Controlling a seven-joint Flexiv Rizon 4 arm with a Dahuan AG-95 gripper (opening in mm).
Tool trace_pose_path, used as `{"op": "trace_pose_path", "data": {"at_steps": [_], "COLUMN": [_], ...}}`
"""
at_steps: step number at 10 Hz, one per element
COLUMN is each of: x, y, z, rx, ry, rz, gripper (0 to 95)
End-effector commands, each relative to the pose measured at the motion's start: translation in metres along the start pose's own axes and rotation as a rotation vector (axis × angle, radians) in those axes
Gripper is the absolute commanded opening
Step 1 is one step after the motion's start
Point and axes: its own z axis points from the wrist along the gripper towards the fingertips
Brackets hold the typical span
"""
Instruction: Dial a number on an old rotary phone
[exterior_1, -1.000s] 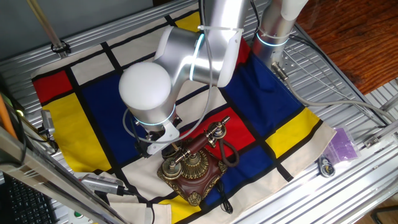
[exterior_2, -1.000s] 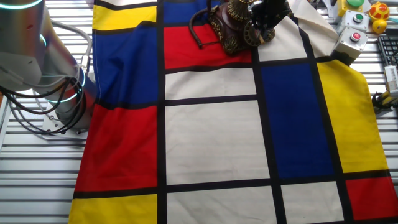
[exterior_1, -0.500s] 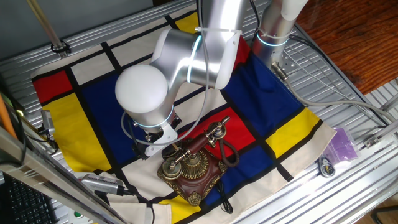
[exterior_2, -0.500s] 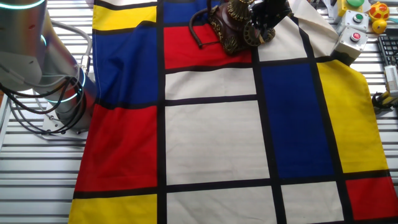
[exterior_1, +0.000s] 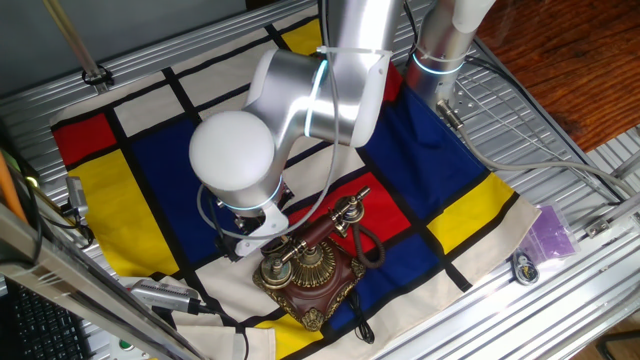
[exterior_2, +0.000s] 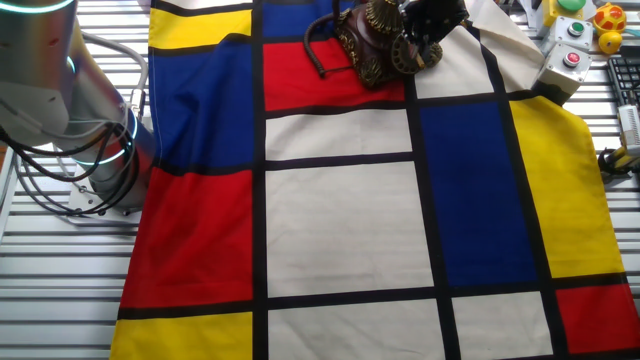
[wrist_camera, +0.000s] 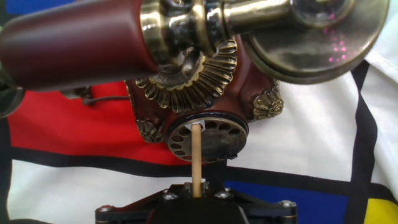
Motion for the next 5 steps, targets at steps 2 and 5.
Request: {"op": "trace_pose_path", "data": {"at_steps": [2, 5], "x": [0.0000, -0.0002], "y": [0.0002, -0.0006], "z": [0.0007, 0.0004], "rx": [-0.009, -0.026], "ry": [-0.010, -0.016], "rz": [0.027, 0.067], "gripper": [0.0, 0.0]}}
